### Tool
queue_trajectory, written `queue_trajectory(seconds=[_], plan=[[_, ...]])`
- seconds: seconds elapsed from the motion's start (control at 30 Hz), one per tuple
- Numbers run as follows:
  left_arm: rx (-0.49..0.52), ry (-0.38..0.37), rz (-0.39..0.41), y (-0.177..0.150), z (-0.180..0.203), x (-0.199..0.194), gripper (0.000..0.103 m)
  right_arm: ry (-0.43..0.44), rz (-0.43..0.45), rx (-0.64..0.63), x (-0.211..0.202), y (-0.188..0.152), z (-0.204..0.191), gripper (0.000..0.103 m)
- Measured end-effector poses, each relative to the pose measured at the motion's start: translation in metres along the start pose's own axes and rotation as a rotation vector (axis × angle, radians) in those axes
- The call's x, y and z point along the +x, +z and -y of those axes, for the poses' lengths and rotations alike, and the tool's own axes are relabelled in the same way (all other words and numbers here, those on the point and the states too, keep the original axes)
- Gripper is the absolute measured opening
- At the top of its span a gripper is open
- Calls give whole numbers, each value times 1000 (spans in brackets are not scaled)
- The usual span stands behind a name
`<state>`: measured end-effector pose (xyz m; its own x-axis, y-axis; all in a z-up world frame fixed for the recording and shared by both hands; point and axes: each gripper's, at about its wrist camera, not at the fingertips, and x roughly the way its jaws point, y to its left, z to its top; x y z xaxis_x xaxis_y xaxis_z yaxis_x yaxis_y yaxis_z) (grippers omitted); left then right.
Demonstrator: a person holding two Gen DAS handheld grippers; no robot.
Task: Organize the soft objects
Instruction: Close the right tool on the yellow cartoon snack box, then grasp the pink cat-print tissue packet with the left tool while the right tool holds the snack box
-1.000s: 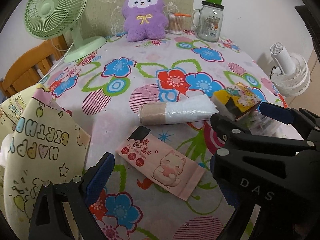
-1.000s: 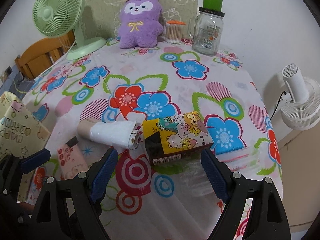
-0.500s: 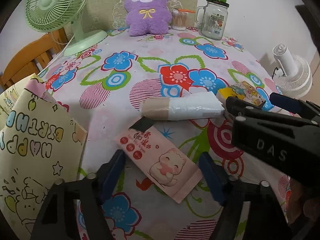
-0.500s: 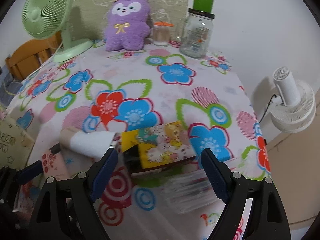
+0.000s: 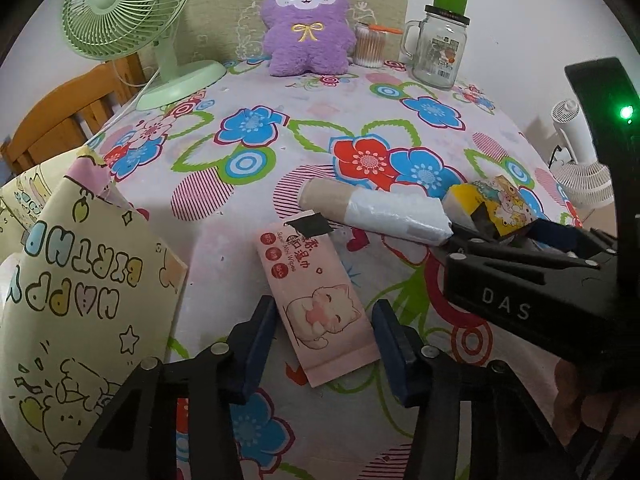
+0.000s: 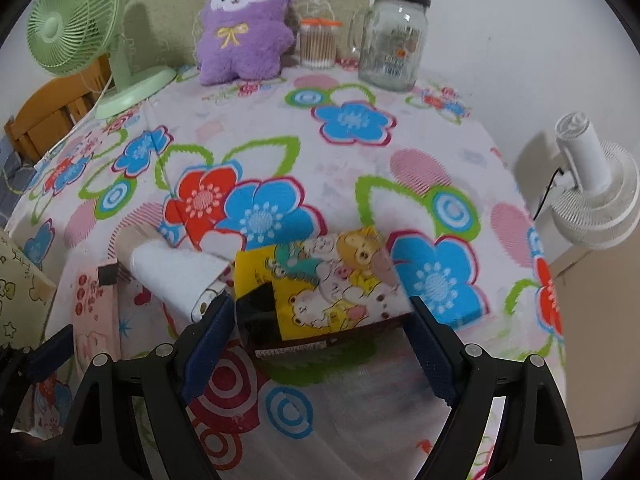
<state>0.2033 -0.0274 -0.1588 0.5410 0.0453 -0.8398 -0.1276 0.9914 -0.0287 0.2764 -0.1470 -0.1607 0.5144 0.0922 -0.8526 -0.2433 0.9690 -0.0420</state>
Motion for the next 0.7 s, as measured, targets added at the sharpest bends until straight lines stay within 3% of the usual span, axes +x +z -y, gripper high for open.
queue_trajectory(seconds=[0.2,0.7], plan=[[-4,-2,0,0,0,0,50,20,21,12,0,0,2,80],[-15,-8,36,1,-6,-17,46,26,94,18,-25,3,-1,79]])
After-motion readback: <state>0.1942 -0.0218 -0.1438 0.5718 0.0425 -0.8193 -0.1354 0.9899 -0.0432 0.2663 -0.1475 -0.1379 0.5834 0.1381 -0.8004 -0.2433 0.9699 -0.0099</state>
